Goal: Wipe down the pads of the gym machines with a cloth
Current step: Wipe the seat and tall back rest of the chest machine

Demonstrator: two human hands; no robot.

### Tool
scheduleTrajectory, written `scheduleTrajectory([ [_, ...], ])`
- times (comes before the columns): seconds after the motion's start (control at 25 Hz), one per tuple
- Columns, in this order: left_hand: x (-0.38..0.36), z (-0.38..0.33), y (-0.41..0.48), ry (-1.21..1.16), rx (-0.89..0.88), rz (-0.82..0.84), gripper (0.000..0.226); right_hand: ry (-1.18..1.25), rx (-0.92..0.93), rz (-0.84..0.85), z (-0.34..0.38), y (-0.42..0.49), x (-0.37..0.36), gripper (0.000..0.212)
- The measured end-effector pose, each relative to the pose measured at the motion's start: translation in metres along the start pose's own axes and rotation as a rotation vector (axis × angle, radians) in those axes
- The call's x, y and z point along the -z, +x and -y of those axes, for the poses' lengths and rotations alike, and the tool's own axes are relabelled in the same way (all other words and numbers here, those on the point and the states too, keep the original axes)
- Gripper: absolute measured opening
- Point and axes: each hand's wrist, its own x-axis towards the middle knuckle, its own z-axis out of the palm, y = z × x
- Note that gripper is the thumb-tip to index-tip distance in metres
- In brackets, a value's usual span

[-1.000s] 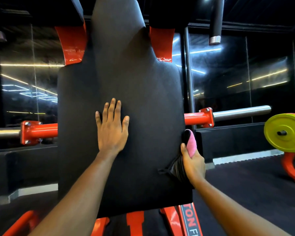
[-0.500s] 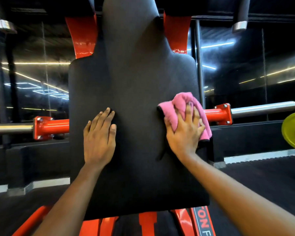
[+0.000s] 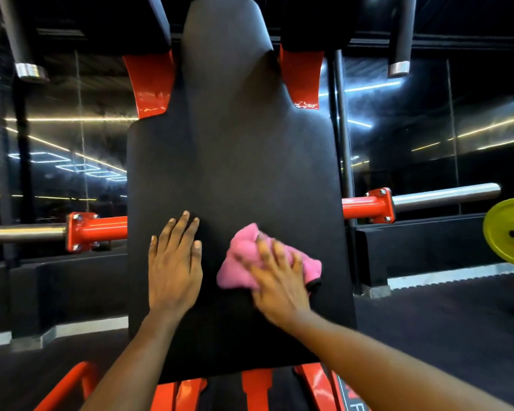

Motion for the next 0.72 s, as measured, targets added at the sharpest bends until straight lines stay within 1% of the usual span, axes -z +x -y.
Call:
scheduleTrajectory([
  [0.08, -0.009, -0.013, 0.004, -0.013, -0.024, 0.036, 0.053, -0.053, -0.152, -0.015, -0.045, 0.035, 0.021, 0.065],
  [0.16, -0.020, -0.023, 0.002, 0.009, -0.026, 0.079, 0.052, -0.109, -0.300, -0.045, -0.082, 0.067, 0.041, 0.065],
  [0.24, -0.031, -0.025, -0.002, 0.044, -0.014, 0.107, 0.051, -0.116, -0.474, -0.066, -0.116, 0.096, 0.057, 0.064],
  [0.32, -0.037, -0.024, -0.006, 0.071, -0.017, 0.122, 0.055, 0.022, -0.658, -0.085, -0.143, 0.112, 0.065, 0.060],
  [0.36, -0.038, -0.024, -0.008, 0.081, -0.023, 0.118, 0.057, 0.153, -0.724, -0.100, -0.152, 0.112, 0.064, 0.060],
  [0.44, -0.042, -0.026, -0.012, 0.087, -0.019, 0.095, 0.058, 0.466, -0.782, -0.164, -0.153, 0.094, 0.054, 0.063],
  [0.48, -0.044, -0.028, -0.016, 0.088, -0.006, 0.085, 0.059, 0.580, -0.803, -0.196, -0.147, 0.078, 0.049, 0.064],
  [0.6, -0.054, -0.035, -0.036, 0.105, 0.004, 0.081, 0.061, 0.759, -0.944, -0.211, -0.122, 0.013, 0.034, 0.064],
  [0.68, -0.057, -0.036, -0.044, 0.116, 0.003, 0.089, 0.063, 0.816, -1.077, -0.194, -0.109, -0.037, 0.026, 0.072],
  [0.72, -0.058, -0.035, -0.045, 0.120, 0.005, 0.091, 0.063, 0.824, -1.162, -0.160, -0.103, -0.065, 0.021, 0.074],
])
